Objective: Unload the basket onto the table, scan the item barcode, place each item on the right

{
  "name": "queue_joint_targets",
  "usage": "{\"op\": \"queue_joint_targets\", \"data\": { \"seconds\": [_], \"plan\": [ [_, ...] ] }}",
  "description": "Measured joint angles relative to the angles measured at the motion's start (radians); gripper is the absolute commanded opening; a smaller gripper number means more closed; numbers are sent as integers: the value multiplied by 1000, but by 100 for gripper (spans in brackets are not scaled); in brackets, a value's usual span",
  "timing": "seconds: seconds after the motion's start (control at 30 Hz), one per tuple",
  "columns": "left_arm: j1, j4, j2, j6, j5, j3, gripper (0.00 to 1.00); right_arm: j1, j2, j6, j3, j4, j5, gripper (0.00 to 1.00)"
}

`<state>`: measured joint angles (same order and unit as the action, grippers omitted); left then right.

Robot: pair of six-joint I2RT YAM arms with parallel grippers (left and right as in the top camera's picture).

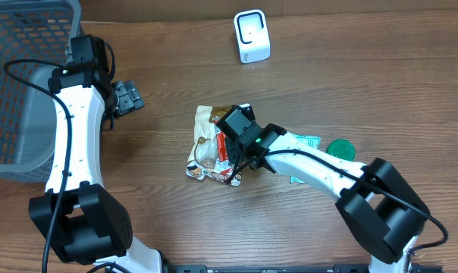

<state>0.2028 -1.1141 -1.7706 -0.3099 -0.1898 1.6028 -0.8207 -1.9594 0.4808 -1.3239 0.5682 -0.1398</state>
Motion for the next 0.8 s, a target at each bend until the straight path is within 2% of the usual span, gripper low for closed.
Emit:
{"op": "queue_joint_targets", "data": {
  "seconds": [0.1, 0.2, 0.5, 0.8],
  "plan": [
    [0, 0, 0, 0, 0, 0, 100, 0, -13, 0, 0, 2, -2, 22],
    [0, 0, 0, 0, 0, 0, 100, 0, -13, 5, 0, 1, -3, 4],
    [0, 0, 0, 0, 0, 0, 100, 27, 13, 16, 0, 48, 45, 4],
    [0, 0, 0, 0, 0, 0, 100, 230, 139, 18, 10, 15, 421, 4]
  ]
}}
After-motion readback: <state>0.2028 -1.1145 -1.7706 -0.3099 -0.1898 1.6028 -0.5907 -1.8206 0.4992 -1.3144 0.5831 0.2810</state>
